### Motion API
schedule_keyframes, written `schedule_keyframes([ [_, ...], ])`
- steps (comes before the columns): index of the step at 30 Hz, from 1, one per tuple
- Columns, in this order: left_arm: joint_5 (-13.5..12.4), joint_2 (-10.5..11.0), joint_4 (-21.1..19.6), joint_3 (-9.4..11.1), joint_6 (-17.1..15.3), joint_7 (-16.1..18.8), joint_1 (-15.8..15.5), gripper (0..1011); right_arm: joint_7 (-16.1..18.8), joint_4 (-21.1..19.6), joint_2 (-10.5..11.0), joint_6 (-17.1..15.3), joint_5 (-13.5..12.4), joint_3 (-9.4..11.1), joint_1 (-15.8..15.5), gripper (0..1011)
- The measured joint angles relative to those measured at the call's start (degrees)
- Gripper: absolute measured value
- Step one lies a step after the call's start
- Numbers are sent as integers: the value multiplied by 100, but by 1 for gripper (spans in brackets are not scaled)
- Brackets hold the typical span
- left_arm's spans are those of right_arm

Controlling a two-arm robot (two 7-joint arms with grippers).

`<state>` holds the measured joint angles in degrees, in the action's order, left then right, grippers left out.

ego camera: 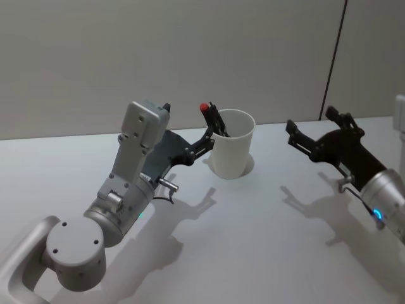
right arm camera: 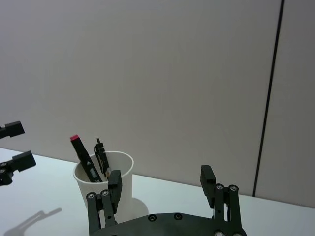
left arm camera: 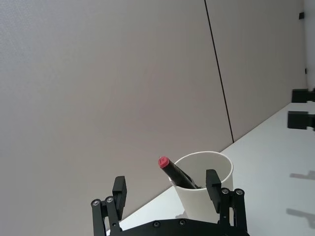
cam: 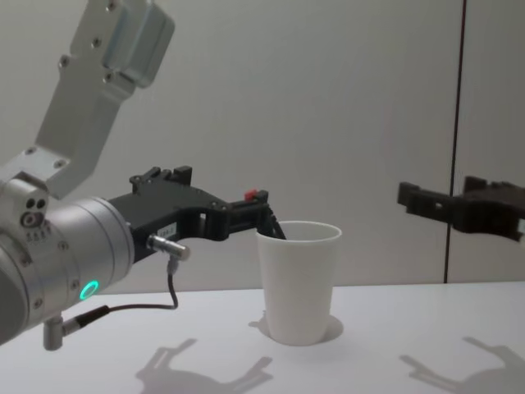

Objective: Place the pen into the pen holder.

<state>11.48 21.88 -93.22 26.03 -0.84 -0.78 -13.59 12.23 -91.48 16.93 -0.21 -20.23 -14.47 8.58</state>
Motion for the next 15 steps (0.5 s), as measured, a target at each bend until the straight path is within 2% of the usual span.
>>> schedule_keyframes([
  [15,-2,2,5,3,7,16,0,1001,-712,-831,208,-152,318,133,-799,1002],
])
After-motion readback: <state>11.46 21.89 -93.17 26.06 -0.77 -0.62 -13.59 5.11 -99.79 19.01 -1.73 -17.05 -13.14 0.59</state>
